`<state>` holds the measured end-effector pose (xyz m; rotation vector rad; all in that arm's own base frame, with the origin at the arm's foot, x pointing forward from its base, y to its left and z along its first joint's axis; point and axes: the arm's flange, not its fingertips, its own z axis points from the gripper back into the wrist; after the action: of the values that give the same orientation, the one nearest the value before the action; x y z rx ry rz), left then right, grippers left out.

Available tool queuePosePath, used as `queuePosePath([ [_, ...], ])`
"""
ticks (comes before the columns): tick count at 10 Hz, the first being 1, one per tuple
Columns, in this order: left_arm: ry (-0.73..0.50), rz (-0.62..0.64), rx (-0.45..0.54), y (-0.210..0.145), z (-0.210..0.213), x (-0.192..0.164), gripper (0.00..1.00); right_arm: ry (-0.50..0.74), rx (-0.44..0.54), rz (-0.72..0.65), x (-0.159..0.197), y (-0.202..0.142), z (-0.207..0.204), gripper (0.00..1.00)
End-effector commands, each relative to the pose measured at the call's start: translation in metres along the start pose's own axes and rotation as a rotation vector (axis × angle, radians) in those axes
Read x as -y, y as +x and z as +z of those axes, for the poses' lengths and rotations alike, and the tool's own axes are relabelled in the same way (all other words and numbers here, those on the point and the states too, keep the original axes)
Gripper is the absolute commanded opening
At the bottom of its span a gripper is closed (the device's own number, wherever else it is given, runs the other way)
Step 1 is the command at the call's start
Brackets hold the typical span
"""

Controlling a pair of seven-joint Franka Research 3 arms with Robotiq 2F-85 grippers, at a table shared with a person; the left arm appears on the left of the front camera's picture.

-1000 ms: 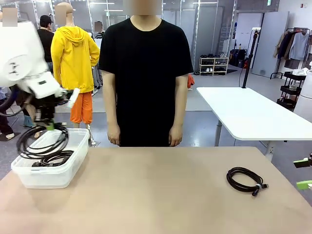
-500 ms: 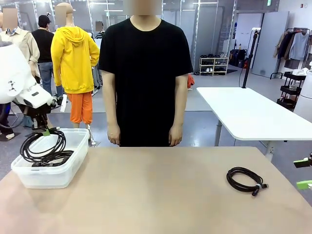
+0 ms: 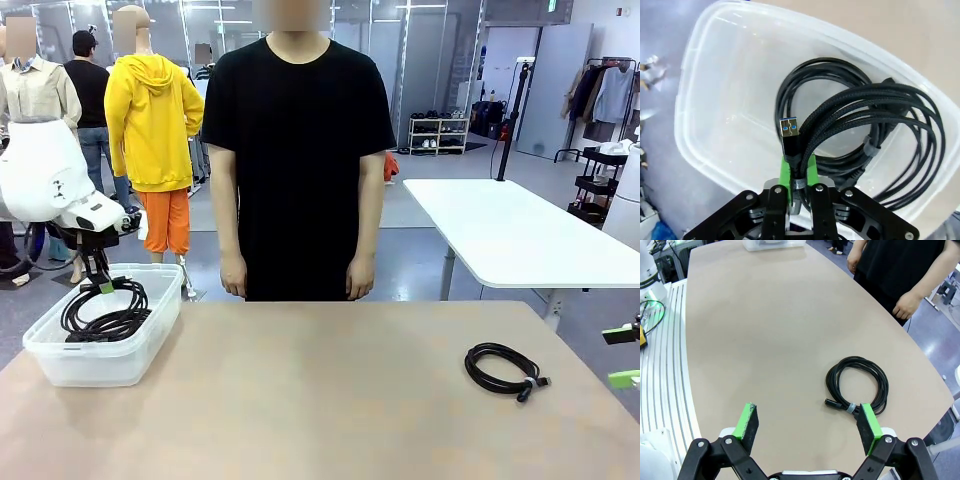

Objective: Organize and store the cables.
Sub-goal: Place the USB Extension Cable into the Organizing box.

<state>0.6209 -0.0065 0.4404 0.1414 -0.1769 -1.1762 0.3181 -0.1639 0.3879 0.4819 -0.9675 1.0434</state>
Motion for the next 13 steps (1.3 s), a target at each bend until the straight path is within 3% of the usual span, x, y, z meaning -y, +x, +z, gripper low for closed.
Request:
queuePosePath([
  [1, -0.067, 0.016, -0.011, 0.011, -0.009, -0.005, 0.26, -0.008, 0.005, -0.022, 0.0, 0.003, -0.001, 1.0],
  [5, -0.062, 0.024, -0.02, 0.009, -0.009, -0.001, 0.79, -0.008, 0.005, -0.022, 0.0, 0.003, -0.001, 1.0],
  [7, -0.035, 0.018, -0.021, 0.009, 0.003, 0.003, 1.0, -0.008, 0.005, -0.022, 0.0, 0.003, -0.001, 1.0],
  [12, -0.043, 0.045, -0.037, 0.01, 0.013, 0.01, 1.0, -0.008, 0.005, -0.022, 0.0, 0.003, -0.001, 1.0],
  [13, -0.019, 0.013, 0.001, 0.011, 0.01, 0.001, 1.0, -0.008, 0.005, -0.022, 0.0, 0.003, -0.001, 1.0],
])
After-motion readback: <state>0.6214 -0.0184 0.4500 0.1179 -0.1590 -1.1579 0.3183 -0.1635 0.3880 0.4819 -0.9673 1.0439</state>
